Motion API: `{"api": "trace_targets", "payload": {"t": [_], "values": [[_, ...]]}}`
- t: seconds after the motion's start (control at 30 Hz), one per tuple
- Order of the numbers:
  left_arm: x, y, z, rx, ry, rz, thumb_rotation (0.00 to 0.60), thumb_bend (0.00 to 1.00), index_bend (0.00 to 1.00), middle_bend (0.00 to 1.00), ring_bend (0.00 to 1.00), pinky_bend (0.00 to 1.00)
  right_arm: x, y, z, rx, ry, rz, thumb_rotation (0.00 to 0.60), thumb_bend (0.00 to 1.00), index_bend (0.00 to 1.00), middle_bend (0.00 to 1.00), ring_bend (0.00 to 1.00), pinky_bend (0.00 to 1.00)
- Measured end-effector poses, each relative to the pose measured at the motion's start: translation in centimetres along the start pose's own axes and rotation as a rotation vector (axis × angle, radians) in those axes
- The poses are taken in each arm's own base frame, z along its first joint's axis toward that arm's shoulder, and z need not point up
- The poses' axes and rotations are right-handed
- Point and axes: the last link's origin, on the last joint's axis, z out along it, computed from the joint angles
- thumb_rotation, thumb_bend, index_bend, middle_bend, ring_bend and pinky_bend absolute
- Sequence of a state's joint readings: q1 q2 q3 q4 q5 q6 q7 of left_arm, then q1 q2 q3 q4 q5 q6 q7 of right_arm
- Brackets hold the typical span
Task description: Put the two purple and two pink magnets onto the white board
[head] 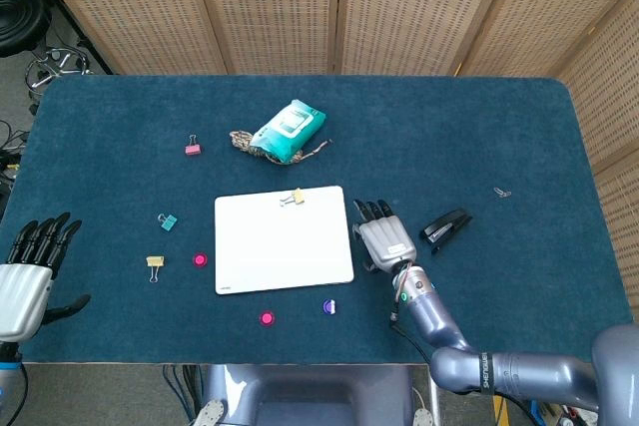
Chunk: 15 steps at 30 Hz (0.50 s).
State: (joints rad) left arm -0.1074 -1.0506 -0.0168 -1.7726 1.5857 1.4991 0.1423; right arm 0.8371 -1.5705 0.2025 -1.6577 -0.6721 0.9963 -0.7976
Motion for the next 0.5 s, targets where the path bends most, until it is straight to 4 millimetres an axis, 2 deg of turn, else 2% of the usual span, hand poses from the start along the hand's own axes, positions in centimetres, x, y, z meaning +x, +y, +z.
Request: {"api": "trace_targets", "payload": {"t": [0.5], "values": [[0.2, -0.2, 0.0, 0.005, 0.007, -0.007, 0.600, 0.00, 0.00, 0.00, 0.00, 0.00, -1.7, 0.8, 0.8, -0.041, -0.051, 0.004, 0.600, 0.33, 0.39, 0.00, 0.00, 0.00]]}}
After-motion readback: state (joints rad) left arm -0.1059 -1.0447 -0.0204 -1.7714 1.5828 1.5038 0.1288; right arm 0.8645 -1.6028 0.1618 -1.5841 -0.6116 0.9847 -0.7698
